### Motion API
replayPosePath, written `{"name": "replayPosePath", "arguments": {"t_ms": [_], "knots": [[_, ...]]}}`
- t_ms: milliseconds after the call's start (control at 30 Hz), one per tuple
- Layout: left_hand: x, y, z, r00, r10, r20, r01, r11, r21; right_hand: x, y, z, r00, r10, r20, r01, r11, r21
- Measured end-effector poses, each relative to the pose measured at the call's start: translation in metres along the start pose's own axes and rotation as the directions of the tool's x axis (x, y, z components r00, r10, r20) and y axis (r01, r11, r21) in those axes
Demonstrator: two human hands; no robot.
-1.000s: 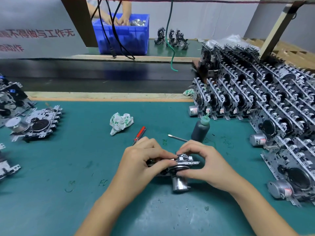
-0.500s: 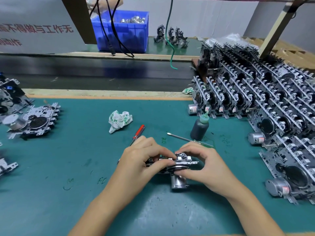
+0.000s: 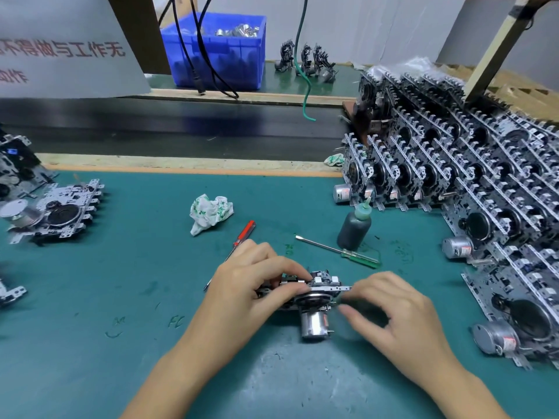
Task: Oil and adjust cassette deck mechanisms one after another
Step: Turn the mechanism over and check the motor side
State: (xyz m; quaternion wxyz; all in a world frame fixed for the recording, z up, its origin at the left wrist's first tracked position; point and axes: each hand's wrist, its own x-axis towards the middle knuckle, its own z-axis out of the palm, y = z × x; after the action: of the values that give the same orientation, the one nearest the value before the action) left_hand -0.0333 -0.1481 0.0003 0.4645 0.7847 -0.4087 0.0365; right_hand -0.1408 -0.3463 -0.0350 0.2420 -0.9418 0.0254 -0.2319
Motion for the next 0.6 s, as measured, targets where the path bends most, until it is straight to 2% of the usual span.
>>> {"name": "replayPosePath", "arguments": {"t_ms": [67,267,433,600], "knots": [[-0.0001,0.0007,0.0001,1.000,-0.006,0.003,0.006,1.000,-0.002,0.0018,0.0008,-0.0027,0.999,0.037,-0.031,-0.035,0.998,0.052],[0.0009,0.0008,0.0000,1.000,-0.015,-0.003,0.015,1.000,-0.001,0.0029,-0.0051,0.0008,0.996,0.019,0.083,-0.015,0.998,-0.053],[0.0013,0.0001,0.0005,1.000,-0.009,-0.009,0.009,1.000,-0.015,0.0068,-0.0059,-0.0021,0.991,0.014,0.136,-0.010,1.000,-0.024],[0.0006,-0.0005,0.0002,1.000,-0.006,-0.001,0.006,1.000,-0.031,0.0085,-0.0062,-0.0023,0.993,0.009,0.119,-0.006,1.000,-0.023]]}}
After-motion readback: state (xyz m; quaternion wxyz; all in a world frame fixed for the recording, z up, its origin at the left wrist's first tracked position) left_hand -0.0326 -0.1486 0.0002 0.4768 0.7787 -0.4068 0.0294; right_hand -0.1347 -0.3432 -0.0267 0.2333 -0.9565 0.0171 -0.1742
